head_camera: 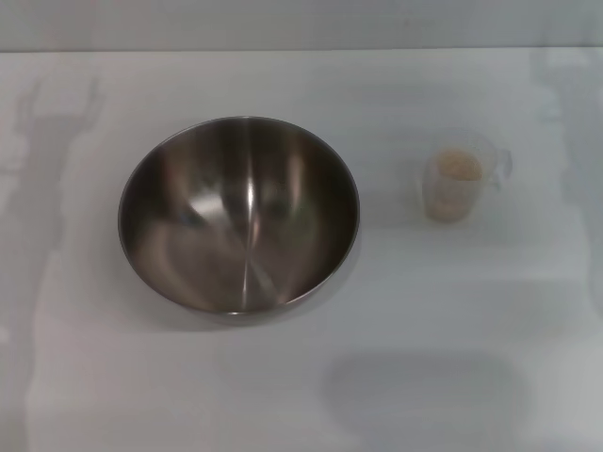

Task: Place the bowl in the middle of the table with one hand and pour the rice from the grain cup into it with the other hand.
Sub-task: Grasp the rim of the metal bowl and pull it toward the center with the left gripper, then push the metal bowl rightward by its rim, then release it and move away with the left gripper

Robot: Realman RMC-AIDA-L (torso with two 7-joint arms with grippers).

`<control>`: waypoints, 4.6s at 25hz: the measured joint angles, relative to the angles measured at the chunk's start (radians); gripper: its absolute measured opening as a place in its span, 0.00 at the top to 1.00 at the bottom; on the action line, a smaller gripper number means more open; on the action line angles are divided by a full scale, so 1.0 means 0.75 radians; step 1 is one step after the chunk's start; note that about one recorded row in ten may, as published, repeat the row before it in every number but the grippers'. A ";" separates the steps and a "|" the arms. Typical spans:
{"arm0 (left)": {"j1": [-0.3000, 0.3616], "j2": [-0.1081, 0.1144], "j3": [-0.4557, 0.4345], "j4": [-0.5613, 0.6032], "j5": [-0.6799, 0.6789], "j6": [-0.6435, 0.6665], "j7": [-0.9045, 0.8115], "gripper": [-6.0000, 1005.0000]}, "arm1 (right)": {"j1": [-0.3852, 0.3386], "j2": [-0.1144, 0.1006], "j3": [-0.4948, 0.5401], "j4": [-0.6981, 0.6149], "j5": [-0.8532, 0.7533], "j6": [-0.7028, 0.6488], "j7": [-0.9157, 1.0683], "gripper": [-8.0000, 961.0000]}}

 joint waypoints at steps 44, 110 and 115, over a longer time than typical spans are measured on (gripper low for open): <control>-0.036 0.005 -0.395 -1.714 -0.368 -3.736 0.473 0.20 | 0.041 -0.019 -0.006 -0.032 0.001 0.052 -0.011 0.40; -0.168 0.007 -0.393 -1.188 -0.475 -3.504 0.614 0.96 | 0.029 -0.016 -0.006 -0.034 -0.003 0.024 -0.013 0.40; -0.210 0.007 -0.397 -1.195 -0.523 -3.497 0.618 0.96 | 0.028 -0.016 -0.006 -0.033 -0.003 0.024 -0.013 0.40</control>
